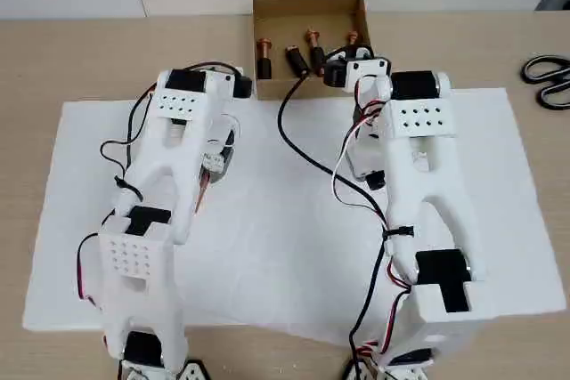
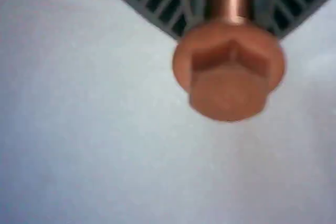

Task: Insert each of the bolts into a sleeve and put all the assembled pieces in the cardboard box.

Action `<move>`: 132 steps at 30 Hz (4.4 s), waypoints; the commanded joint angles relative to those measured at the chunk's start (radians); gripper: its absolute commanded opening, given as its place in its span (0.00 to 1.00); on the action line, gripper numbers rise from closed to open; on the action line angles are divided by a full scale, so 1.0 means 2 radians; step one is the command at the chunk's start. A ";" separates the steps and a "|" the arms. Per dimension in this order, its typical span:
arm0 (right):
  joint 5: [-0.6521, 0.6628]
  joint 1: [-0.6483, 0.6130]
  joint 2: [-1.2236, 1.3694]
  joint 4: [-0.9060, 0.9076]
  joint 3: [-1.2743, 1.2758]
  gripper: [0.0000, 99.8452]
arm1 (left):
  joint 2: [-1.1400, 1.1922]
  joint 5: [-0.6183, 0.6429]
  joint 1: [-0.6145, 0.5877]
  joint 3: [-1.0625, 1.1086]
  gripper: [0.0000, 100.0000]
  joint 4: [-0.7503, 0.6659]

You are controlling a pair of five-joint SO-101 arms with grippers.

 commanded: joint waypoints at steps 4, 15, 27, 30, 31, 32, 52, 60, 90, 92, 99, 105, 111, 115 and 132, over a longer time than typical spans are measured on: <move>-0.005 -0.003 -0.026 0.002 -0.001 0.02 | -0.004 -0.004 -0.005 -0.021 0.07 -0.003; -0.005 -0.003 -0.027 0.002 0.007 0.02 | -0.003 -0.004 -0.005 -0.018 0.07 -0.017; -0.005 -0.002 -0.027 0.001 0.025 0.02 | 0.047 0.000 -0.002 -0.021 0.07 -0.035; -0.005 -0.002 -0.027 0.001 0.025 0.02 | 0.045 0.012 -0.002 -0.022 0.07 -0.039; -0.005 -0.002 -0.027 0.001 0.025 0.02 | 0.045 0.012 -0.002 -0.023 0.07 -0.039; -0.005 -0.002 -0.028 0.001 0.025 0.02 | 0.045 0.012 -0.001 -0.026 0.07 -0.038; -0.002 -0.004 -0.033 0.002 -0.042 0.02 | -0.084 0.011 -0.001 -0.128 0.01 0.012; -0.002 -0.015 -0.119 0.000 -0.054 0.02 | -0.219 0.010 -0.001 -0.068 0.01 0.012; -0.005 -0.085 -0.438 -0.043 0.150 0.02 | -0.464 0.012 -0.005 0.116 0.01 0.011; -0.005 -0.098 -0.460 -0.045 0.157 0.02 | -0.464 0.012 -0.005 0.116 0.01 0.011; -0.005 -0.129 -0.513 -0.142 0.225 0.02 | -0.464 0.013 -0.005 0.116 0.01 0.010; -0.005 -0.118 -0.518 -0.313 0.399 0.02 | -0.465 0.013 -0.005 0.114 0.01 0.009; -0.034 -0.115 -0.519 -0.396 0.471 0.02 | -0.488 0.013 -0.003 0.113 0.01 0.008; -0.084 -0.115 -0.519 -0.421 0.481 0.02 | -0.553 0.013 -0.002 0.113 0.01 -0.021; -0.077 -0.191 -0.586 -0.760 0.717 0.00 | -0.618 0.065 0.056 0.169 0.01 -0.089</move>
